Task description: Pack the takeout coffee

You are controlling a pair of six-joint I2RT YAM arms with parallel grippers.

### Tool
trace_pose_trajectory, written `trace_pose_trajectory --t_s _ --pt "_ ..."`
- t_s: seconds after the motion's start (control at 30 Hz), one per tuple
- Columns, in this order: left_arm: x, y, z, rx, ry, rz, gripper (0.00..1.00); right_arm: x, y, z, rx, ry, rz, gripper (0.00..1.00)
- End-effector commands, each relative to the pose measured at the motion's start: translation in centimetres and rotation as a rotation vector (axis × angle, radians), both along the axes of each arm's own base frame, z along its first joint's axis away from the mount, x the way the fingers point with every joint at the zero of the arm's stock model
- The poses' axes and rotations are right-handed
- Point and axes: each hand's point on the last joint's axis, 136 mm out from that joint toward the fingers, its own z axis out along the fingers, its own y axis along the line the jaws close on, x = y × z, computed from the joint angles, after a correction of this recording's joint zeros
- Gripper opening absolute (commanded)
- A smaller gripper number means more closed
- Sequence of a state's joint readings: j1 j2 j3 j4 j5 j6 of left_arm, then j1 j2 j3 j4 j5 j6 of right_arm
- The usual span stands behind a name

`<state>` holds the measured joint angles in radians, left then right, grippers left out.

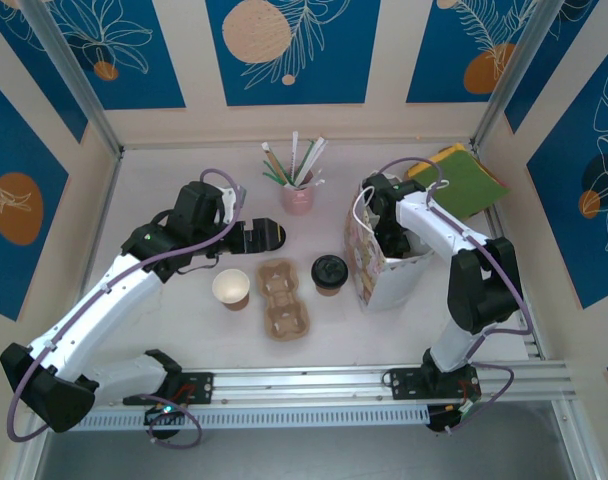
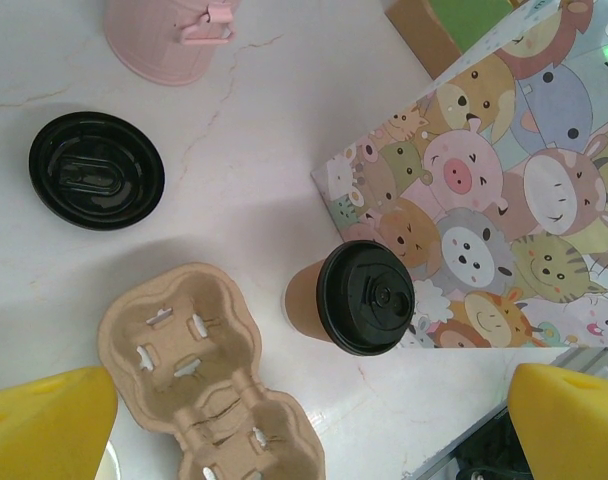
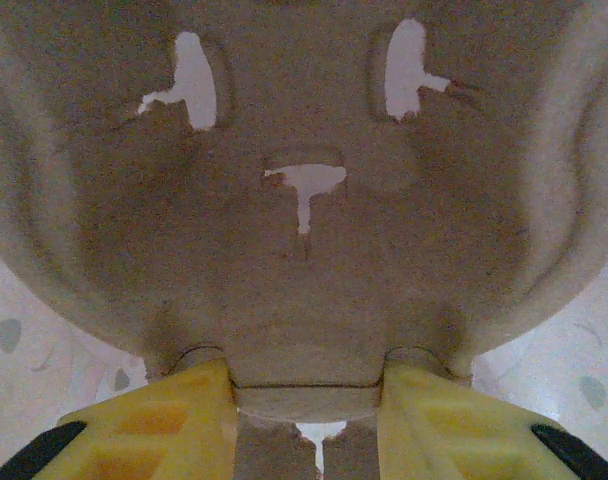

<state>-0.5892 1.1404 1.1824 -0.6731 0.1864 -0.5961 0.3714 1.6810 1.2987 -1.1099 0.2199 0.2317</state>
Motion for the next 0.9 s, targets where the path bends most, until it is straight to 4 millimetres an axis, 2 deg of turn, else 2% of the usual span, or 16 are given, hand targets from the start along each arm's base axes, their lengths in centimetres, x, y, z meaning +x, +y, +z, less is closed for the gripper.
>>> trace_pose_trajectory --t_s 0.0,0.43,0.87 --pt "-0.1 0.3 0.2 -0.011 -0.003 0.006 1.0 -0.9 0.3 0.5 0.018 0.022 -0.014 0.37" --pt "-0.1 0.1 0.0 -0.022 0.005 0.006 1.0 -0.7 0.6 2.2 0.063 -0.038 -0.021 0.37" --pt "-0.3 0.2 -0.1 -0.029 0.015 0.007 1.0 -1.2 0.4 0.6 0.056 0.001 -0.033 0.37"
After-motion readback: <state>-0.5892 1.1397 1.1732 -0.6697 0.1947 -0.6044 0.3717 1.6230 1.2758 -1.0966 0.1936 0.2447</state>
